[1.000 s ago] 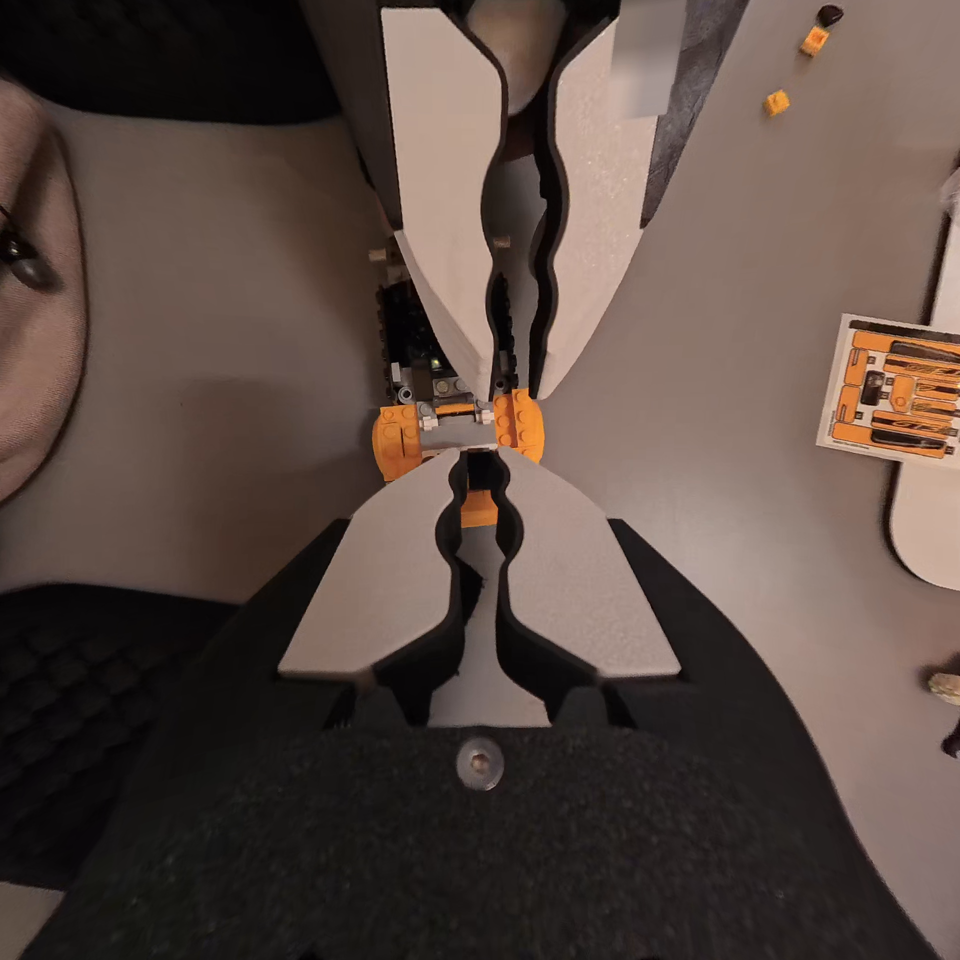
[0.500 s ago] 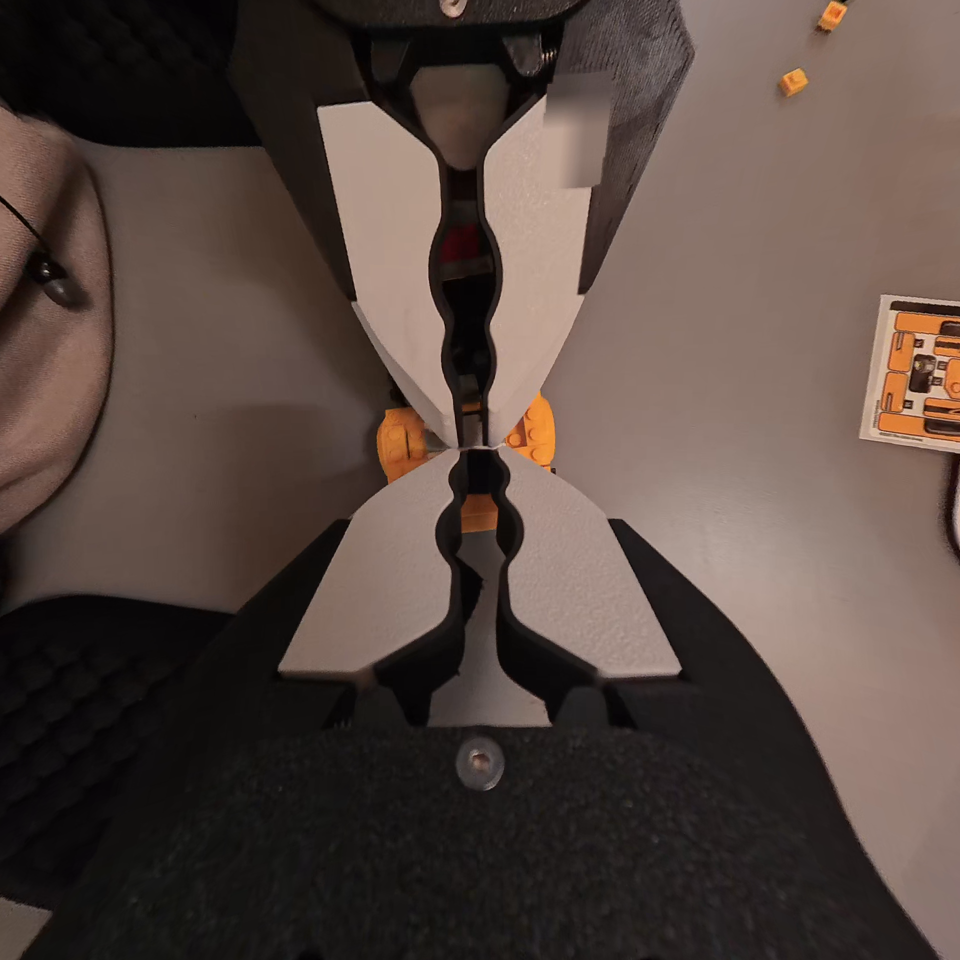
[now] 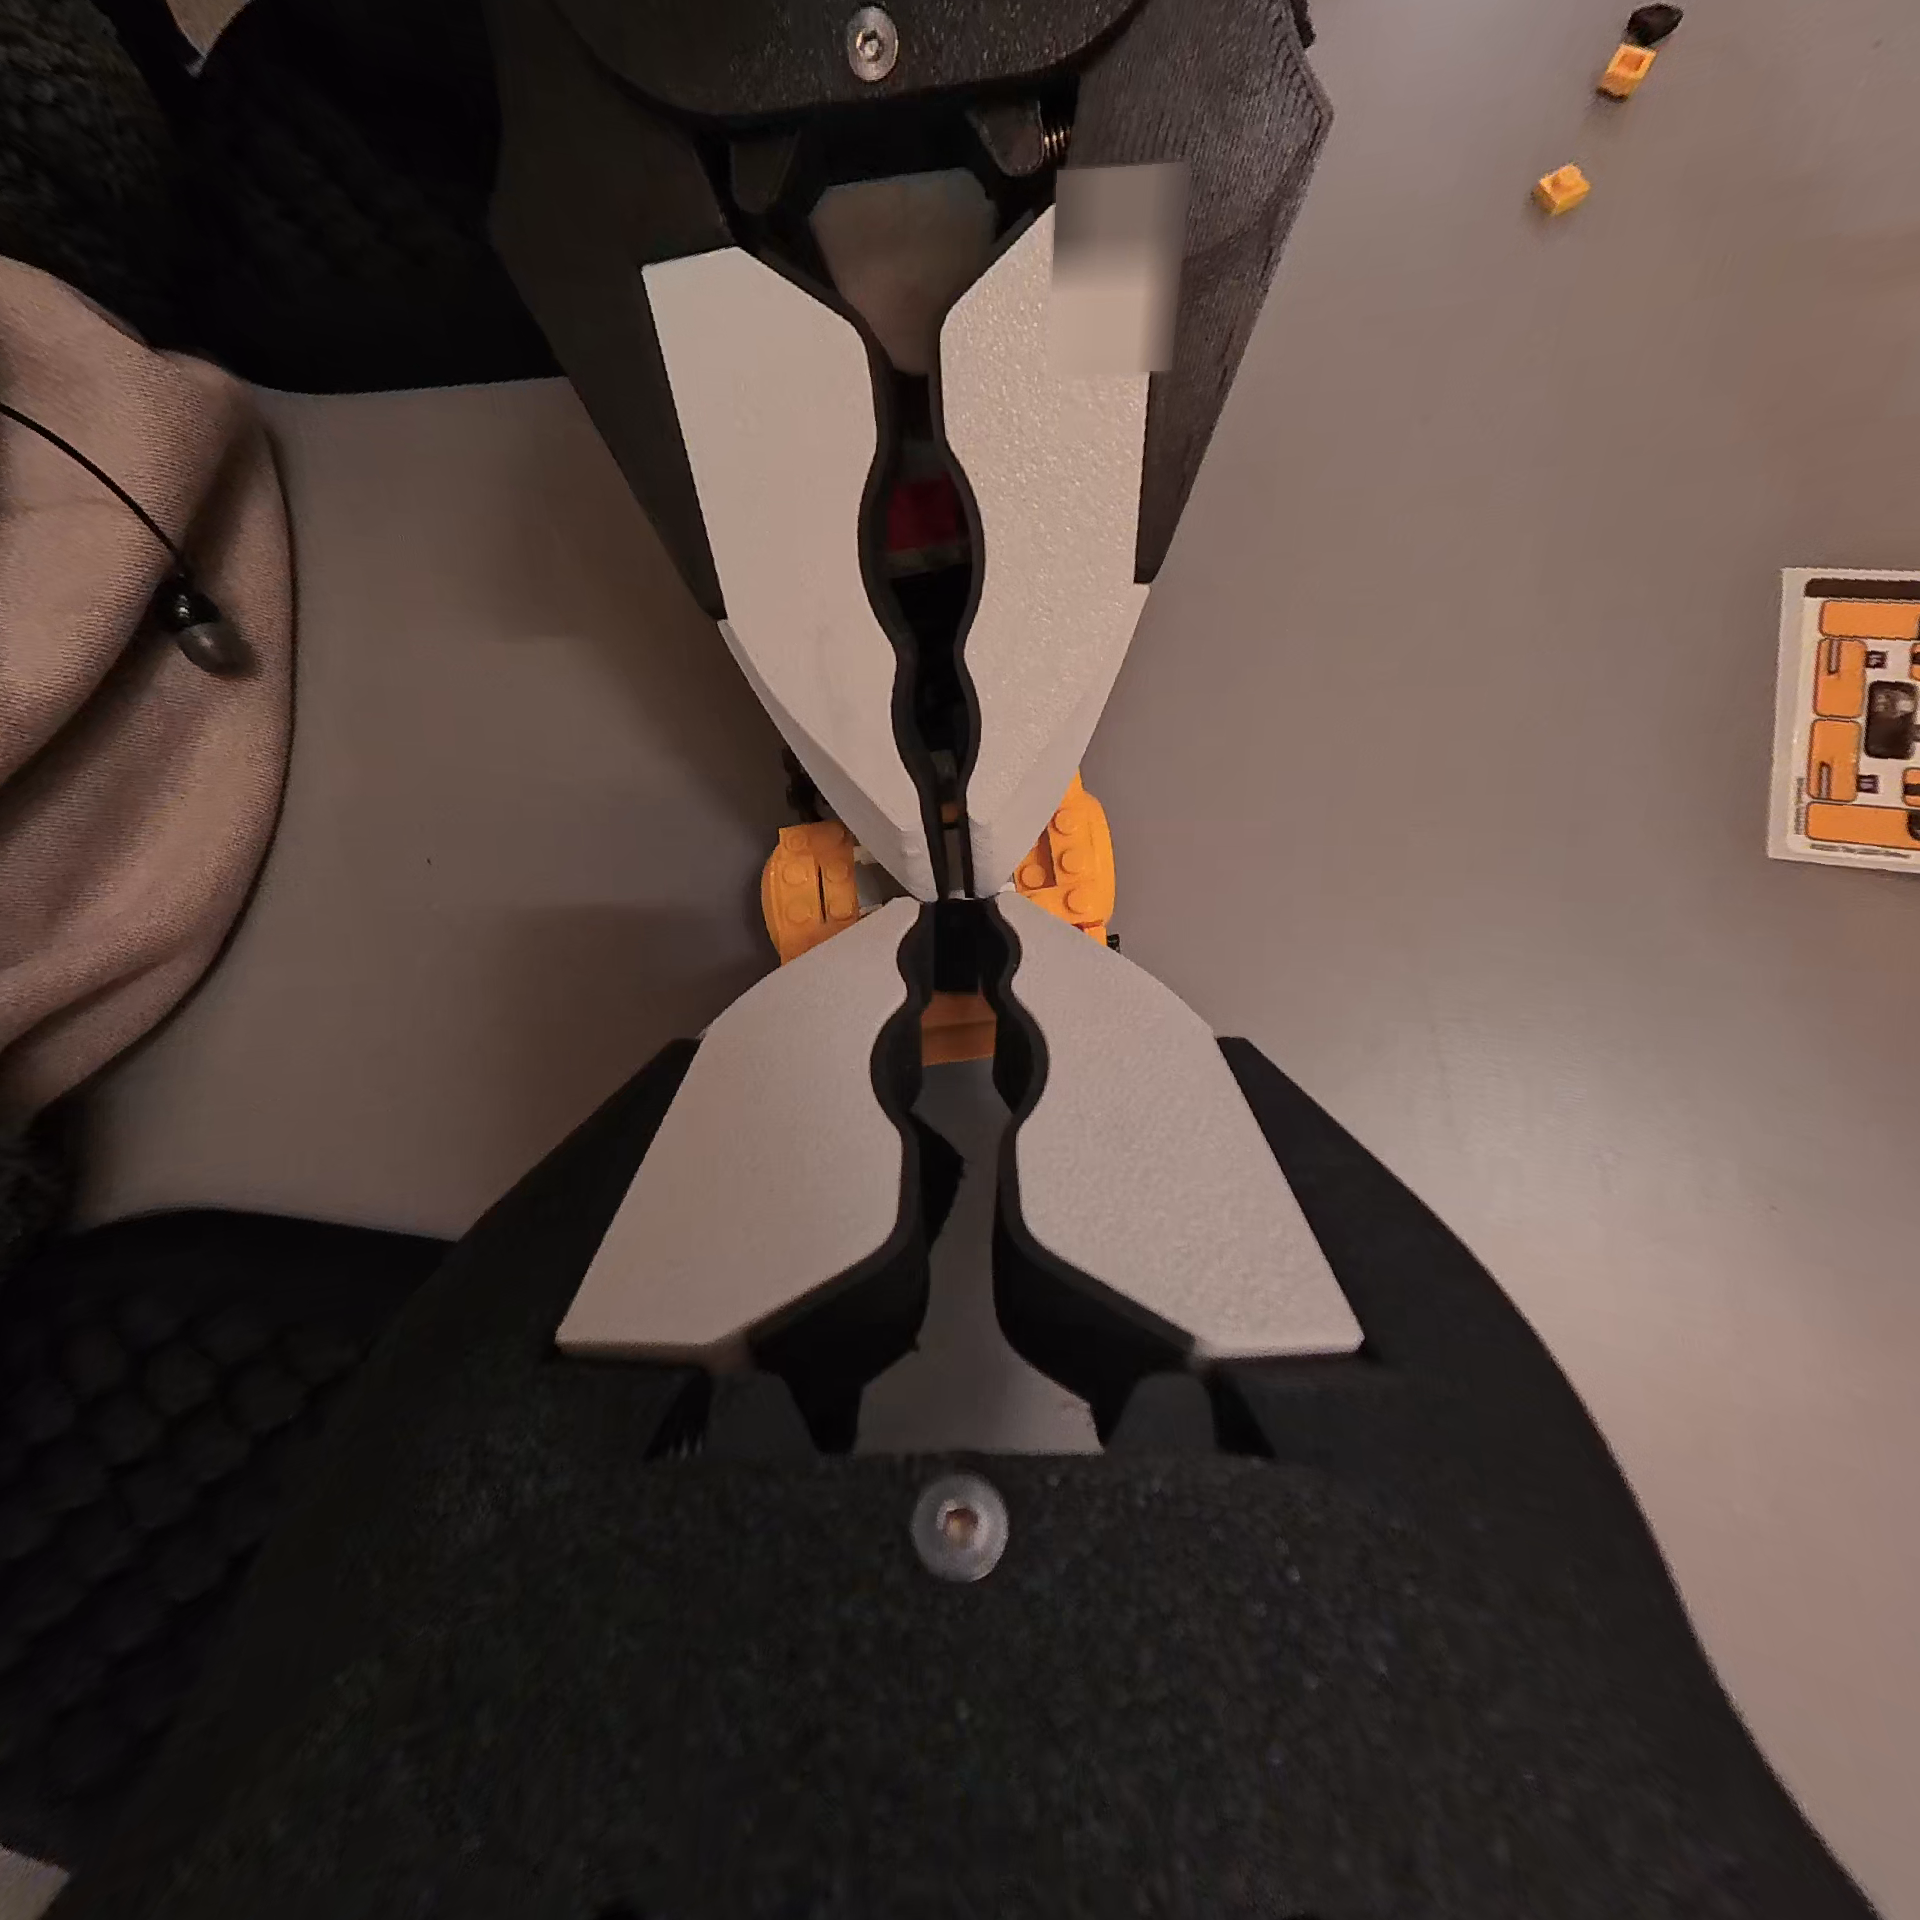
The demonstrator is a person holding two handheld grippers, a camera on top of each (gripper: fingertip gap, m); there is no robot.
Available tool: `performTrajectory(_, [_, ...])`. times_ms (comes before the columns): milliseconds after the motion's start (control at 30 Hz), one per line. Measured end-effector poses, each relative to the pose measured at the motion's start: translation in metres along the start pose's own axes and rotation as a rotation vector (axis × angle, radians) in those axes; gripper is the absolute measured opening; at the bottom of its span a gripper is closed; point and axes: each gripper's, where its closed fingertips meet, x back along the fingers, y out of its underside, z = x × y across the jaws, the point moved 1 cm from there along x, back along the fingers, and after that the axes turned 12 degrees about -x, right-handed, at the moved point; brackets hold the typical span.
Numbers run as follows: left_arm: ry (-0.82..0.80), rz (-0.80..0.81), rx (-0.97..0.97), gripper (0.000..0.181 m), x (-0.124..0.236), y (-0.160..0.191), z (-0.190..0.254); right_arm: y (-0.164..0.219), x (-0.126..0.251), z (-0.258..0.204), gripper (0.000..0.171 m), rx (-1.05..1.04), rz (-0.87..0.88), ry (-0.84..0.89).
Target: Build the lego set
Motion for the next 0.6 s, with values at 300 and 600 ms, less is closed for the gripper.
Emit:
performTrajectory(300, [0.005,0.007,0.002,0.004,0.002,-0.001,0.001,0.001,0.000,-0.004,0.011,-0.009,0.014,-0.031])
performTrajectory(600, [0.008,0.010,0.005,0.004,0.003,-0.001,0.001,-0.004,0.014,0.002,0.002,0.013,0.026,0.025])
